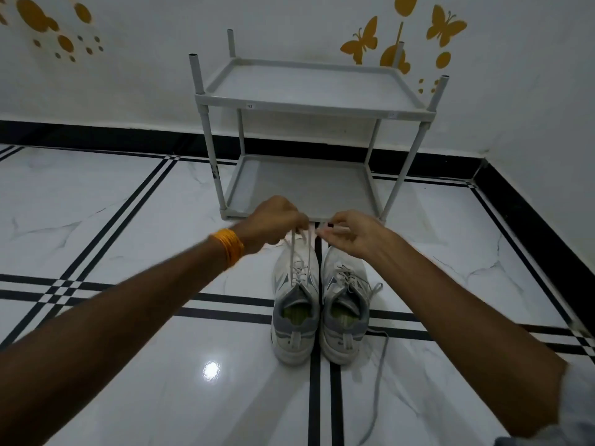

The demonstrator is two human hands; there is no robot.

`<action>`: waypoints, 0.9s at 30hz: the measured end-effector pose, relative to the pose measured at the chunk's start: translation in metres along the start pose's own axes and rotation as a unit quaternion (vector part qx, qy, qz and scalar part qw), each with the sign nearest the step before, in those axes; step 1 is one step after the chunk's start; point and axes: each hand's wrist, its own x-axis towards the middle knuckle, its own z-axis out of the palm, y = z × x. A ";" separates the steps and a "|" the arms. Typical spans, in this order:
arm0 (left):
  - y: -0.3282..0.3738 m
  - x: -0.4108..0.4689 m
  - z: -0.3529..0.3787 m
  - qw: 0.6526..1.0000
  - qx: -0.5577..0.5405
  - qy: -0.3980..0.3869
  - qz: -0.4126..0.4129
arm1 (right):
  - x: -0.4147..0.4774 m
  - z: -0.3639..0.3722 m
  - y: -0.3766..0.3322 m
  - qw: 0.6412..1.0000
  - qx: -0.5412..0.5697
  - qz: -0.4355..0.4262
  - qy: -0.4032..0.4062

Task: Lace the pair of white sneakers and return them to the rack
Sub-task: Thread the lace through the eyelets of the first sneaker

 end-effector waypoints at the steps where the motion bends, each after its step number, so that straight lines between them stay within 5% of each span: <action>1: 0.004 0.000 -0.005 0.994 -0.056 -0.058 -0.068 | -0.006 -0.002 0.001 0.999 -0.048 -0.017 0.017; 4: 0.007 0.004 -0.016 0.971 -0.161 -0.127 -0.125 | -0.031 0.000 -0.003 0.975 -0.180 -0.129 -0.030; 7: 0.007 0.008 -0.018 0.956 -0.227 -0.127 -0.137 | -0.058 0.010 -0.010 0.899 -0.365 -0.201 -0.134; 9: 0.005 0.009 -0.016 0.949 -0.249 -0.128 -0.143 | -0.060 0.015 -0.009 0.857 -0.443 -0.230 -0.125; 13: -0.003 0.011 -0.011 0.968 -0.213 -0.060 -0.116 | -0.041 0.015 -0.009 0.857 -0.432 -0.274 -0.068; 16: -0.030 0.012 -0.013 0.969 -0.219 0.052 -0.100 | -0.018 -0.011 -0.012 0.815 -0.507 -0.281 0.024; 20: -0.107 0.000 -0.026 0.963 -0.061 0.223 -0.139 | 0.009 -0.096 0.000 0.677 -0.698 -0.177 0.154; 23: -0.160 -0.016 -0.019 0.960 0.054 0.219 -0.168 | 0.020 -0.143 0.031 0.656 -0.739 -0.053 0.142; 27: -0.189 -0.019 0.009 0.963 0.135 0.186 -0.143 | 0.026 -0.141 0.062 0.617 -0.770 -0.080 0.140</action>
